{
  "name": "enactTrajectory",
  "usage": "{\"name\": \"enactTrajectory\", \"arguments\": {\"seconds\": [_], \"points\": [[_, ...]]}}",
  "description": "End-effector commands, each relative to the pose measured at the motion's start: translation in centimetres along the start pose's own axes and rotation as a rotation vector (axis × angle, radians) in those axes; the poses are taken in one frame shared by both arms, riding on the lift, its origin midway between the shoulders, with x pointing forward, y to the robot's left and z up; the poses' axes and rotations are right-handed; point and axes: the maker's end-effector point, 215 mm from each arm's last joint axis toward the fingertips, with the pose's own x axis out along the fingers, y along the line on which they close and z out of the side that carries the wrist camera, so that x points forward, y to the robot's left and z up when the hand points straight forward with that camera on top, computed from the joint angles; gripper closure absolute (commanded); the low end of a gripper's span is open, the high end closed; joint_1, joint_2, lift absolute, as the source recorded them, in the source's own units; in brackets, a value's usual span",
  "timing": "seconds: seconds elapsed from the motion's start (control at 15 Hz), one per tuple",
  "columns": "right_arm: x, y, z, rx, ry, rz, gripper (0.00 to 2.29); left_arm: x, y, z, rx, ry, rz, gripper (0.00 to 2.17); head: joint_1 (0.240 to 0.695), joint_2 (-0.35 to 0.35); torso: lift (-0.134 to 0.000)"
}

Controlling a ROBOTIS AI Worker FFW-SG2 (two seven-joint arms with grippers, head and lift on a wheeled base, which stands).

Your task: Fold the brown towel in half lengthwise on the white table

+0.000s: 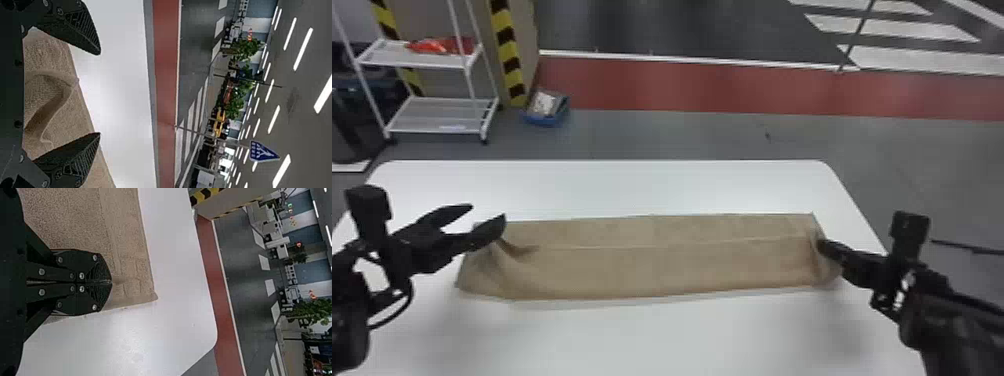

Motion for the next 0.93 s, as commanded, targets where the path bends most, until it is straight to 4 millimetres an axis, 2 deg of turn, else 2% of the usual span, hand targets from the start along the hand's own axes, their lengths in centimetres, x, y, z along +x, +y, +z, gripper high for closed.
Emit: {"name": "enactTrajectory", "arguments": {"seconds": [0.0,0.2,0.33,0.4,0.87], "points": [[-0.2,-0.4,0.1,0.003,-0.003,-0.004,1.44,0.1,0.2,-0.7,0.025,0.029,0.011,0.18,0.695,-0.137,-0.057],[-0.5,-1.1,0.6,0.002,-0.009,-0.012,1.44,-1.0,1.7,-1.5,0.011,0.044,0.033,0.21,0.695,-0.139,-0.057],[-0.4,-0.9,0.4,0.005,-0.008,-0.009,1.45,-1.0,1.6,-2.1,0.012,0.055,0.029,0.23,0.695,-0.136,-0.057],[-0.3,-0.8,0.4,0.005,-0.010,-0.008,1.44,-1.0,1.5,-2.2,0.012,0.058,0.026,0.35,0.695,-0.135,-0.057],[-0.3,-0.8,0.4,-0.004,-0.003,-0.007,1.44,-0.9,0.6,-2.7,0.018,0.083,-0.019,0.43,0.695,-0.134,-0.057]]}}
